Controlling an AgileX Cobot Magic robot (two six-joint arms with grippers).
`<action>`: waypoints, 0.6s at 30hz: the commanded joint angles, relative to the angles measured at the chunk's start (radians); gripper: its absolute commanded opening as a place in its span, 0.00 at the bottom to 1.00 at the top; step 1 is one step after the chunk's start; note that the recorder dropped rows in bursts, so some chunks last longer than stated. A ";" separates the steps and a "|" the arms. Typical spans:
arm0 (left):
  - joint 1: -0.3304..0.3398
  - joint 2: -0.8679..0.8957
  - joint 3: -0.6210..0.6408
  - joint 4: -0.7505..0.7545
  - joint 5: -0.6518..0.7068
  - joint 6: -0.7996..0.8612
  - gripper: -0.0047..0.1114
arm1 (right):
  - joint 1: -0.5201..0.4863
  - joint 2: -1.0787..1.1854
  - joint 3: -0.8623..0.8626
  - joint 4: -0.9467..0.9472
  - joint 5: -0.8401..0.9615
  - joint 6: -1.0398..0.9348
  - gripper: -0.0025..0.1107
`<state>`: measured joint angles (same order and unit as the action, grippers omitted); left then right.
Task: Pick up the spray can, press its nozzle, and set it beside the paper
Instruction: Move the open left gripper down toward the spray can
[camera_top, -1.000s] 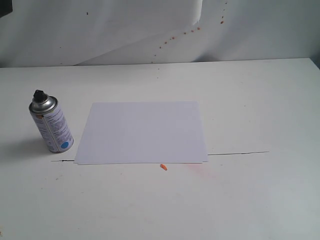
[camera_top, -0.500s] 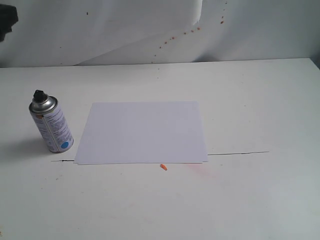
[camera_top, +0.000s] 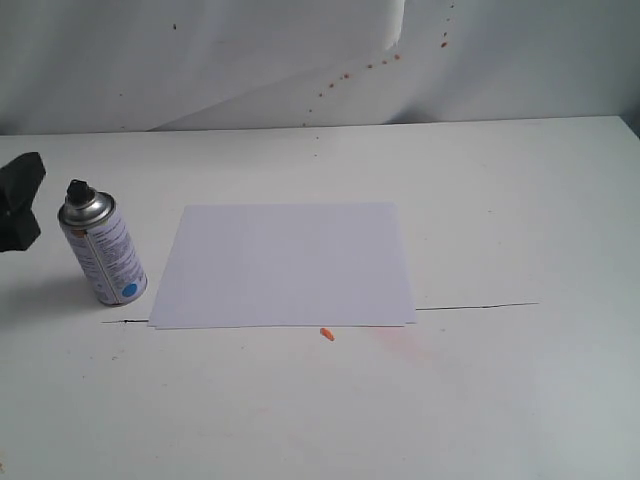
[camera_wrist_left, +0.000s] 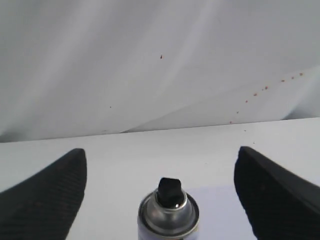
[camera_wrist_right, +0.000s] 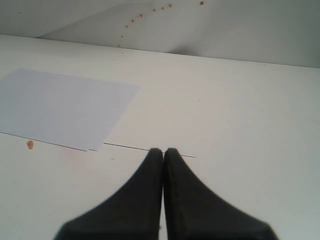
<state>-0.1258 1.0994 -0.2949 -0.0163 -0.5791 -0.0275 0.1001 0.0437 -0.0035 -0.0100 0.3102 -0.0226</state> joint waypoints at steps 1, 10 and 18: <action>-0.024 0.002 0.060 0.027 -0.016 -0.098 0.70 | 0.005 -0.006 0.004 0.004 -0.003 -0.001 0.02; -0.129 0.128 0.154 0.035 -0.055 -0.095 0.70 | 0.005 -0.006 0.004 0.004 -0.003 -0.001 0.02; -0.129 0.130 0.155 -0.054 -0.074 -0.048 0.70 | 0.005 -0.006 0.004 0.004 -0.003 -0.001 0.02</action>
<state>-0.2474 1.2270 -0.1452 -0.0274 -0.6423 -0.0987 0.1001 0.0437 -0.0035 -0.0100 0.3102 -0.0226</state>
